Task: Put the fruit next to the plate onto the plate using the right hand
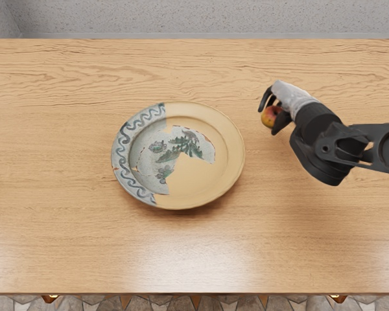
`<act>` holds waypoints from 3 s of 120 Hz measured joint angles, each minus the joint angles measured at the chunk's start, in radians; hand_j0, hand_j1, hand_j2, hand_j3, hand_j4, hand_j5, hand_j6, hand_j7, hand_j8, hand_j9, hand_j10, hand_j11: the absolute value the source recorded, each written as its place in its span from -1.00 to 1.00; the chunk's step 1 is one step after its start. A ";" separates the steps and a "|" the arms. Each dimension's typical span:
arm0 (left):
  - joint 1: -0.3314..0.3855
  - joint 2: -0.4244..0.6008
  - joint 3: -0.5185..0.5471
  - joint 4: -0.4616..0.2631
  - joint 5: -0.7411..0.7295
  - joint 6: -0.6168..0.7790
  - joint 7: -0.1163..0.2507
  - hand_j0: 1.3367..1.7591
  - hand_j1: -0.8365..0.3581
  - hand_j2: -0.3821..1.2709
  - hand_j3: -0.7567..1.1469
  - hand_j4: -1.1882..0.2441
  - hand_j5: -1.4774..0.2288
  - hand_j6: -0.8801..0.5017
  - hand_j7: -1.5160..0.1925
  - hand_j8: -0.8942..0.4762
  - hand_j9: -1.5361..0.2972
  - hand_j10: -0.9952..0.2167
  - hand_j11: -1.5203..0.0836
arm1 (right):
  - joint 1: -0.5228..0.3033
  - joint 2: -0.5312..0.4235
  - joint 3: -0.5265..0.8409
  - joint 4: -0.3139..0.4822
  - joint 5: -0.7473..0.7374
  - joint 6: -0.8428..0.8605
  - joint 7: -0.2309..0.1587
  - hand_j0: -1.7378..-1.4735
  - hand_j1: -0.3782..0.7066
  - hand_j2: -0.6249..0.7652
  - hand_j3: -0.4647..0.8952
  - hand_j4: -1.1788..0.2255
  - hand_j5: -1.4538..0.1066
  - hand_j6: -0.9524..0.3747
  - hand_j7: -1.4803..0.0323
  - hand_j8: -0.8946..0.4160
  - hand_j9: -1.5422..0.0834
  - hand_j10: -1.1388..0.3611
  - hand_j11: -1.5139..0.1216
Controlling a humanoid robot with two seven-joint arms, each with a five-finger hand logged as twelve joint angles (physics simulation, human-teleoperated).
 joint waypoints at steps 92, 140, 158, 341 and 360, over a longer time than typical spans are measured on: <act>0.000 0.000 0.000 0.000 0.000 0.000 0.000 0.52 0.96 -0.53 -0.21 0.64 0.71 0.26 0.76 0.29 0.66 0.62 0.88 | 0.048 0.279 0.125 0.010 0.018 0.001 0.000 -0.40 0.21 0.33 -0.31 -0.28 -0.48 -0.28 -0.30 -0.26 -0.36 -0.40 -0.39; 0.000 0.000 0.000 0.000 0.000 0.000 0.000 0.52 0.96 -0.53 -0.21 0.64 0.71 0.26 0.76 0.29 0.66 0.62 0.88 | -0.027 0.350 0.122 -0.087 -0.021 -0.002 -0.001 -0.38 -0.17 0.16 -0.32 0.00 0.00 -0.08 0.11 -0.09 0.08 -0.11 0.04; 0.000 0.000 0.000 0.000 0.000 0.000 0.000 0.52 0.96 -0.53 -0.21 0.64 0.71 0.26 0.76 0.29 0.66 0.62 0.88 | -0.029 0.360 0.127 -0.095 -0.029 -0.003 -0.001 -0.39 -0.57 0.02 -0.32 0.36 0.45 0.19 0.55 0.14 0.50 0.21 0.46; -0.006 0.000 0.000 0.003 0.000 0.000 0.000 0.52 0.96 -0.53 -0.21 0.64 0.71 0.25 0.76 0.29 0.66 0.62 0.88 | -0.788 -0.331 1.202 -0.456 1.142 1.219 -0.001 -0.40 -0.95 -0.10 -0.32 0.68 0.86 0.44 0.96 0.37 0.90 0.52 0.85; -0.006 0.000 0.000 0.003 0.000 0.000 0.000 0.52 0.96 -0.53 -0.21 0.64 0.71 0.25 0.76 0.29 0.66 0.62 0.88 | -0.790 -0.350 1.203 -0.479 1.145 1.219 -0.001 -0.40 -0.95 -0.10 -0.32 0.68 0.86 0.44 0.96 0.37 0.90 0.52 0.85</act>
